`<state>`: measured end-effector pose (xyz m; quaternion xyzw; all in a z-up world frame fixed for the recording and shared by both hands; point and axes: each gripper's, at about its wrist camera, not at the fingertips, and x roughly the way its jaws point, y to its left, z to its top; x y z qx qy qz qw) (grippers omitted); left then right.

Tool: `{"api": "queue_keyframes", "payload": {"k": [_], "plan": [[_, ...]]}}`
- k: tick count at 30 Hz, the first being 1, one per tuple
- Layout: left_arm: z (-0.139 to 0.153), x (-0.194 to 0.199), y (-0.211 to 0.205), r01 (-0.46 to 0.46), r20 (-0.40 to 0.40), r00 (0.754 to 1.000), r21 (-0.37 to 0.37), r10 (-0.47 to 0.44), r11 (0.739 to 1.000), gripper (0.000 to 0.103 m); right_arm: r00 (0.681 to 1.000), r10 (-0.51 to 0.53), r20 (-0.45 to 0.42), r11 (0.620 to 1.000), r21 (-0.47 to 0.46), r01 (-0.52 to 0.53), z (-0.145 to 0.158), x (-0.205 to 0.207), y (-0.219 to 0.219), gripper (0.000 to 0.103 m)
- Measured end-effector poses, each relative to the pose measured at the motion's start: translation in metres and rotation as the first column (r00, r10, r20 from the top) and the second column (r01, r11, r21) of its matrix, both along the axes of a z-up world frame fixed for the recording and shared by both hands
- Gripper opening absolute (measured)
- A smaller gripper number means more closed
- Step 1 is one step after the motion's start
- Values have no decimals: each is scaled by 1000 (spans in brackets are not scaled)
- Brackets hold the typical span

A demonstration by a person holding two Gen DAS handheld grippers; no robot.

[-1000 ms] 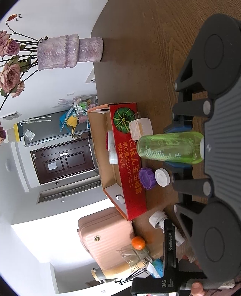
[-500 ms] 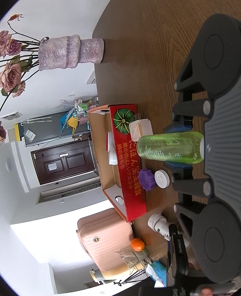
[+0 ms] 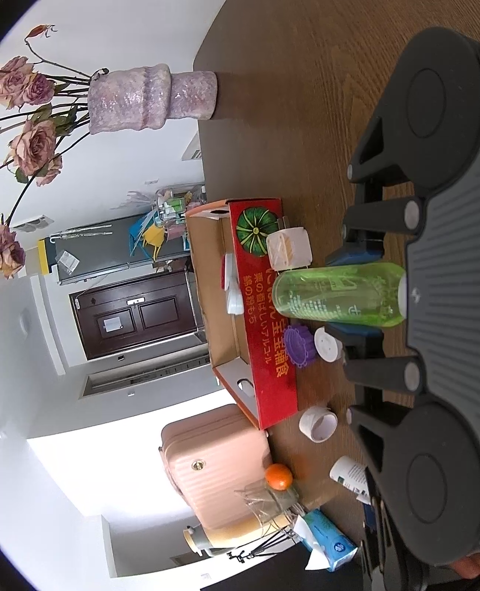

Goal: Organize rigid objects
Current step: 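Carry the white pump bottle and green spray bottle over the red box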

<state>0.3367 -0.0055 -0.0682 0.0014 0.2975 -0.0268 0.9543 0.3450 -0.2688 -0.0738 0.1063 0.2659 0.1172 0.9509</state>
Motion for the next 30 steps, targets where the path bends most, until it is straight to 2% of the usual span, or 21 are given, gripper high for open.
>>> {"api": "queue_keyframes", "payload": {"k": [5, 16, 30], "plan": [[9, -13, -4, -4, 20, 1000, -45, 5, 999, 28, 1000, 14, 11, 1000, 5, -14, 3, -7, 4, 31], [20, -25, -9, -10, 58, 998, -59, 14, 998, 28, 1000, 20, 17, 1000, 4, -20, 5, -16, 9, 31], [39, -22, -10, -6, 90, 996, -71, 13, 997, 29, 999, 26, 45, 1000, 2, -26, 17, -19, 15, 31]]}}
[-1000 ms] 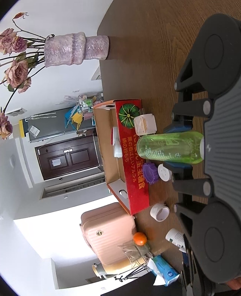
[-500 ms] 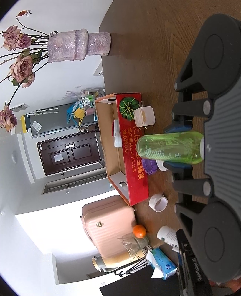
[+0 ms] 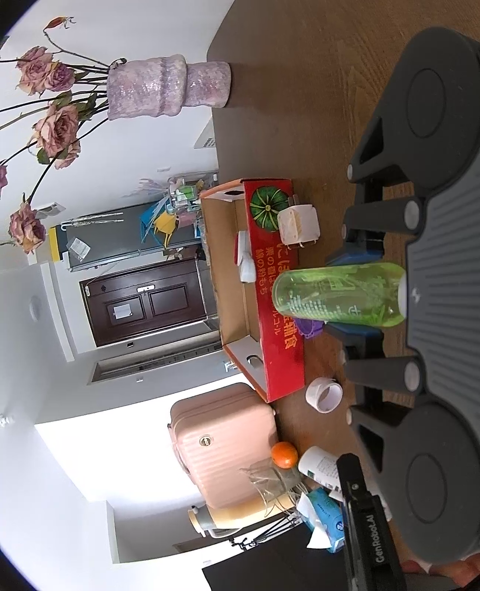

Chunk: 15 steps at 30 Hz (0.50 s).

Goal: Organize rigid objects
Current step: 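Carry the white pump bottle and green spray bottle over the red box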

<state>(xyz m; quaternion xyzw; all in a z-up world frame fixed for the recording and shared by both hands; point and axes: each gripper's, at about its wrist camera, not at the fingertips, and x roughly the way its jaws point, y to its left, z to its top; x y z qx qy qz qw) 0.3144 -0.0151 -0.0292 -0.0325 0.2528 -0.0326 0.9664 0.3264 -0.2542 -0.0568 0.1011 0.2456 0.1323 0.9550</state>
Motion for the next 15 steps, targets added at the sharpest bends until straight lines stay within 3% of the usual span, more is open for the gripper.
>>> {"api": "queue_keyframes", "payload": {"k": [15], "plan": [[34, 37, -17, 16, 75, 997, -25, -14, 1000, 29, 998, -23, 50, 1000, 7, 22, 24, 32, 3, 31]]}}
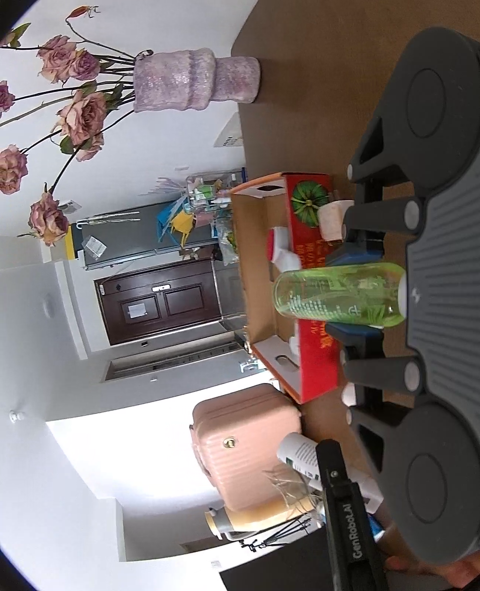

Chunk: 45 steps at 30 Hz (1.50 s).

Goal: Organize rigid objects
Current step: 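Carry the white pump bottle and green spray bottle over the red box, then lower both grippers into the box and open them to release both bottles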

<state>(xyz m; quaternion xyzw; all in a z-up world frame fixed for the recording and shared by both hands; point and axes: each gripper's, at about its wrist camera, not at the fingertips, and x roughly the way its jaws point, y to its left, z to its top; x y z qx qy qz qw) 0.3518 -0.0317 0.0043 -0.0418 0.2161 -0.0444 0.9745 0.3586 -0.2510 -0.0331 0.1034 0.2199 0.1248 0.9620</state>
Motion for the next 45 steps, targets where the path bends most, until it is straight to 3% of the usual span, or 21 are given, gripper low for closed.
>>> {"api": "queue_keyframes", "payload": {"k": [11, 45], "plan": [[1, 50, -9, -6, 5, 1000, -32, 6, 999, 29, 999, -43, -4, 999, 27, 43, 0, 47, -8, 31], [-20, 181, -26, -34, -12, 999, 28, 34, 999, 29, 996, -87, -31, 996, 2, 87, -18, 173, -11, 31]]}}
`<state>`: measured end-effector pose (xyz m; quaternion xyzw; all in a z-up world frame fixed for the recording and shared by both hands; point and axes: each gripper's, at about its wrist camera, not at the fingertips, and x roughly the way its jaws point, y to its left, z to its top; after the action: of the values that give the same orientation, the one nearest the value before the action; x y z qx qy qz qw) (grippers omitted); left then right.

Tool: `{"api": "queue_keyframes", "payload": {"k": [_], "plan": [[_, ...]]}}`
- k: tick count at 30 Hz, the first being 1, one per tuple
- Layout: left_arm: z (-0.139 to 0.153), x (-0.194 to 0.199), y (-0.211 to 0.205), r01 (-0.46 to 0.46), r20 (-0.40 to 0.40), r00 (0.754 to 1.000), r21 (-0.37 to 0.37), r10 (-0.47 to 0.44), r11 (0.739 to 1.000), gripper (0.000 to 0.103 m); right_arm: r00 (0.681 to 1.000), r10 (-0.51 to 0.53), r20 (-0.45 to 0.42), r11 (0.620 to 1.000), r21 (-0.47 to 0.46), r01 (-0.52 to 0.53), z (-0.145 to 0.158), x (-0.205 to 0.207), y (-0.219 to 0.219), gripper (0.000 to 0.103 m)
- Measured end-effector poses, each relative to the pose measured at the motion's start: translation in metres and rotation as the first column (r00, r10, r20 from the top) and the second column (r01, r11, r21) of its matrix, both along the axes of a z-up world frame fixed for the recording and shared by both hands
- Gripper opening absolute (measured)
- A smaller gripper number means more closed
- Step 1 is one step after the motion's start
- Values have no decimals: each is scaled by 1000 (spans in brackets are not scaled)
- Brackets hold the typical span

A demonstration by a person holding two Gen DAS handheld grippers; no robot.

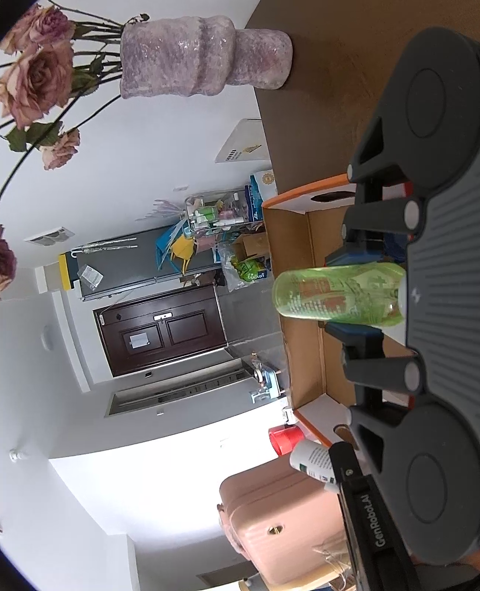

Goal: Organize rigid objects
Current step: 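Lower both grippers into the box and open them to release both bottles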

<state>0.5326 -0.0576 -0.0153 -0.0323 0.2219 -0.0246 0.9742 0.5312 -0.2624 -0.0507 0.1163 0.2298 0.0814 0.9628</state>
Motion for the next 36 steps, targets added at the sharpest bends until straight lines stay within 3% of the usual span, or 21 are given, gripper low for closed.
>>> {"api": "queue_keyframes", "payload": {"k": [18, 36], "plan": [[-19, 50, 2, -59, -35, 997, 60, 61, 996, 29, 999, -32, -40, 999, -39, 31, -14, 56, 9, 30], [-33, 85, 5, -107, -70, 991, 116, 116, 987, 29, 997, -28, -78, 983, -185, 13, -26, 88, 33, 31]]}}
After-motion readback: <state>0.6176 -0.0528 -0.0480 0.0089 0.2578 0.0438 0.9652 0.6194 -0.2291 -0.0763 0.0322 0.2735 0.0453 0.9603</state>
